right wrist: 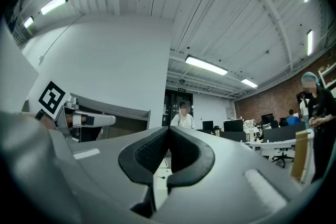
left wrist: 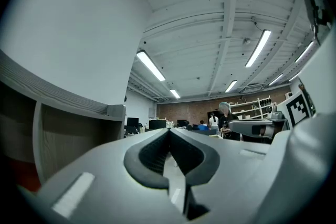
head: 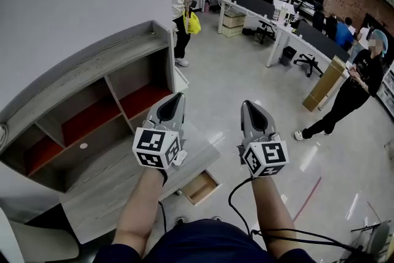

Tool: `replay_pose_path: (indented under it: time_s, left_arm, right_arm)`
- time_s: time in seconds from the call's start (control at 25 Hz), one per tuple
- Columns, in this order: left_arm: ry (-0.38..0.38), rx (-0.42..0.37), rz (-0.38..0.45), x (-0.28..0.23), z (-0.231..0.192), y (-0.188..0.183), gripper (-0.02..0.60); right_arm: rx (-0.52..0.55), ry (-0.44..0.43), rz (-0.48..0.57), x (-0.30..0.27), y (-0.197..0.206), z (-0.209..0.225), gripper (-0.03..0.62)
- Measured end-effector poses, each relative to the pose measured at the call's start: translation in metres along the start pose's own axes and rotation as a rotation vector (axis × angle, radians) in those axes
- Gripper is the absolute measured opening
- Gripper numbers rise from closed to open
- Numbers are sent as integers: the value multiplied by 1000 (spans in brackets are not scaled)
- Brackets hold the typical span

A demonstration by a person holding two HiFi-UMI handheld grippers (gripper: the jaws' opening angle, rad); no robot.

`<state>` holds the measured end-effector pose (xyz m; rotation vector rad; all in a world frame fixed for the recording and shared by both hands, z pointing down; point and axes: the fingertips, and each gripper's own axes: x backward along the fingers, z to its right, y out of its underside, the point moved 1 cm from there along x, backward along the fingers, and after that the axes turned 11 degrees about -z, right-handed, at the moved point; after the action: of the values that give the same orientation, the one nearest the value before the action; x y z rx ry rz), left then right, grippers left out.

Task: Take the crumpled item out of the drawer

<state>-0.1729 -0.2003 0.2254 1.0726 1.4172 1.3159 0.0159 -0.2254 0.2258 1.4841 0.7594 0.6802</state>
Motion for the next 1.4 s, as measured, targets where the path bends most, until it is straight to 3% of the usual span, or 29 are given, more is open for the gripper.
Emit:
replay_pose_path:
  time_s: [1.4]
  left_arm:
    - [31,54,-40,1,5,25,5]
  right_arm:
    - [-17,13,-21,8,11,-1,6]
